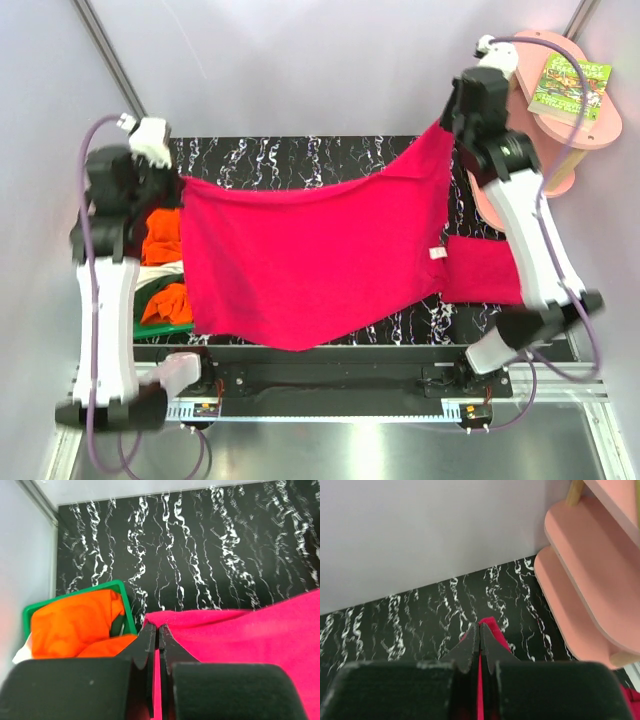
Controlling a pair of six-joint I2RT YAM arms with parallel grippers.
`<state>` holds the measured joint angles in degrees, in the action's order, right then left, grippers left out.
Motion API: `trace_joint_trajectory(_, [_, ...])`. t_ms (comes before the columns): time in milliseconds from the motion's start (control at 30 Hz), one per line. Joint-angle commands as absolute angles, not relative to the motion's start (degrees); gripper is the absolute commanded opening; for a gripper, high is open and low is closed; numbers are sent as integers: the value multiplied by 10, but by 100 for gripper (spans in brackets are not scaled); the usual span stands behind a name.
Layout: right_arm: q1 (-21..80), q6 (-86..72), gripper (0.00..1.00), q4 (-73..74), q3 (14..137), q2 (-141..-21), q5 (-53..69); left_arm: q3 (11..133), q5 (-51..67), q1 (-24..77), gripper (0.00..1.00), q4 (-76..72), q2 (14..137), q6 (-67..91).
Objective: Fold and stack the t-shirts
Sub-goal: Flatten out the tshirt
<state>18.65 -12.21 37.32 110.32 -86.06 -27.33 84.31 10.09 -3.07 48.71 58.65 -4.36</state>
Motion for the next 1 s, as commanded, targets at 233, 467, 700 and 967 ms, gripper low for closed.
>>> trace_joint_trajectory(233, [150, -128, 0, 338, 1400, -1047, -257, 1068, 57, -33, 0, 318, 825, -9])
trace_joint_trajectory(467, [151, -130, 0, 330, 1346, -993, -243, 1110, 65, -33, 0, 320, 817, -1])
trace_joint_trajectory(700, [163, -115, 0, 303, 1130, -813, -257, 945, 75, -17, 0, 338, 645, 15])
trace_joint_trajectory(967, [265, -33, 0, 326, 1158, -692, -333, 953, 123, -17, 0, 449, 467, -11])
